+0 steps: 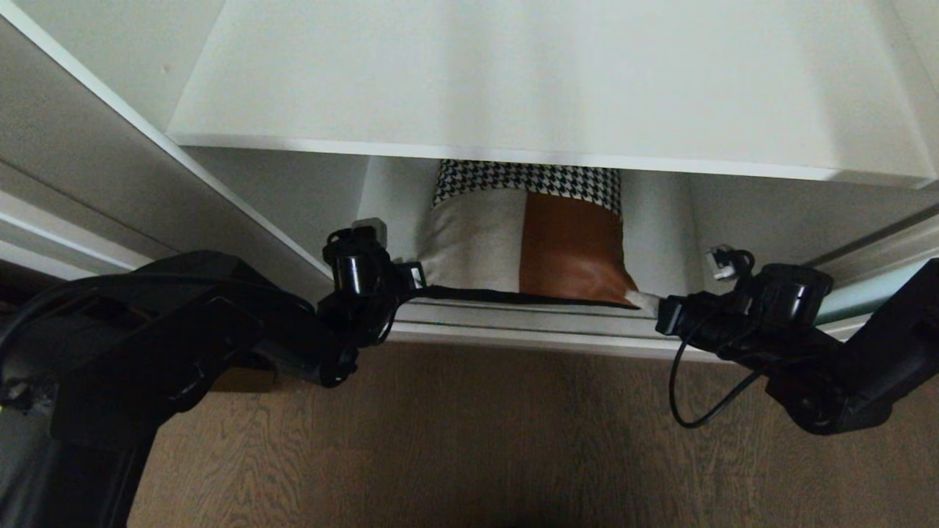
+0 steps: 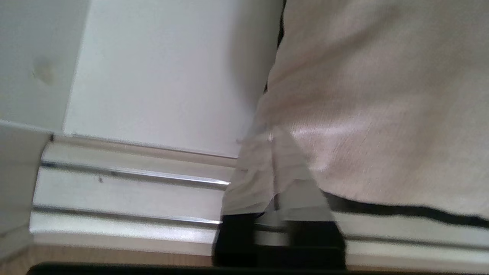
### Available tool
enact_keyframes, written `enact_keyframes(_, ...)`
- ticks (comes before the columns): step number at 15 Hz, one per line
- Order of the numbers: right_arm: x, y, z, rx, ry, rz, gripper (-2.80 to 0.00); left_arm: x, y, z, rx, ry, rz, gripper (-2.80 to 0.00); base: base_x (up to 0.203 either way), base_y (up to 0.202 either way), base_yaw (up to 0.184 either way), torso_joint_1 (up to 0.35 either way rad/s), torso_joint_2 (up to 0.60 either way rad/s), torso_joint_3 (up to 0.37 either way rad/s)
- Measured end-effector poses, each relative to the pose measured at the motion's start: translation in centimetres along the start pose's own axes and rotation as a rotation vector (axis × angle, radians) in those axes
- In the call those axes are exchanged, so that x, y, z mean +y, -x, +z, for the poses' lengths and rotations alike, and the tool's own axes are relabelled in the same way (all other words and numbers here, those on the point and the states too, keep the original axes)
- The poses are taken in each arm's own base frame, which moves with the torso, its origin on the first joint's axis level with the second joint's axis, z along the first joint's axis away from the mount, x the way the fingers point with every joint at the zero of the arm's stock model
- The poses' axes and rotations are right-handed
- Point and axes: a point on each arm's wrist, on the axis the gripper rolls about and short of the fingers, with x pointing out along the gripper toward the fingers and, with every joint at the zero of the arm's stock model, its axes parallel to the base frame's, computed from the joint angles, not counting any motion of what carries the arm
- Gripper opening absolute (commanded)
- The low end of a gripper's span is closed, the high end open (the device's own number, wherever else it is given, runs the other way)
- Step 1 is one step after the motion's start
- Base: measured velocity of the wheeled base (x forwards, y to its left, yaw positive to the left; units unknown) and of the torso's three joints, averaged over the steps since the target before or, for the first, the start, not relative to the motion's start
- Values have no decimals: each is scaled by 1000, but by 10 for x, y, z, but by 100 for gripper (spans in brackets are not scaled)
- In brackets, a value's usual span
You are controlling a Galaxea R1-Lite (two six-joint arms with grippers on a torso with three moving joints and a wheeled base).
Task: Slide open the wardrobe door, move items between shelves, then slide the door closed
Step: Place the pillow on the lower shelf
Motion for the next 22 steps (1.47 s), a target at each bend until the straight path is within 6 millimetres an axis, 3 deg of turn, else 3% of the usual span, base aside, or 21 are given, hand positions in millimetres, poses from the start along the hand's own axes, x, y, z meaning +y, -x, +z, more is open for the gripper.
enact_keyframes(3, 4, 0, 0, 2, 0, 8, -280, 2, 5, -1, 2, -4, 4, -280, 0, 0, 0, 0, 0, 0)
enact_keyframes(6, 6, -1, -2, 7, -2, 11, -280, 4, 15, -3, 111, -23, 24, -280, 0, 0, 0, 0, 0, 0)
enact_keyframes(16, 13, 1, 2, 0, 3, 21, -280, 13, 21, 7, 53, -18, 23, -280, 0, 0, 0, 0, 0, 0)
enact_keyframes(22, 13, 1, 1, 3, 1, 21, -280, 13, 21, 2, 65, -26, 22, -280, -182, 0, 2, 1, 1, 0)
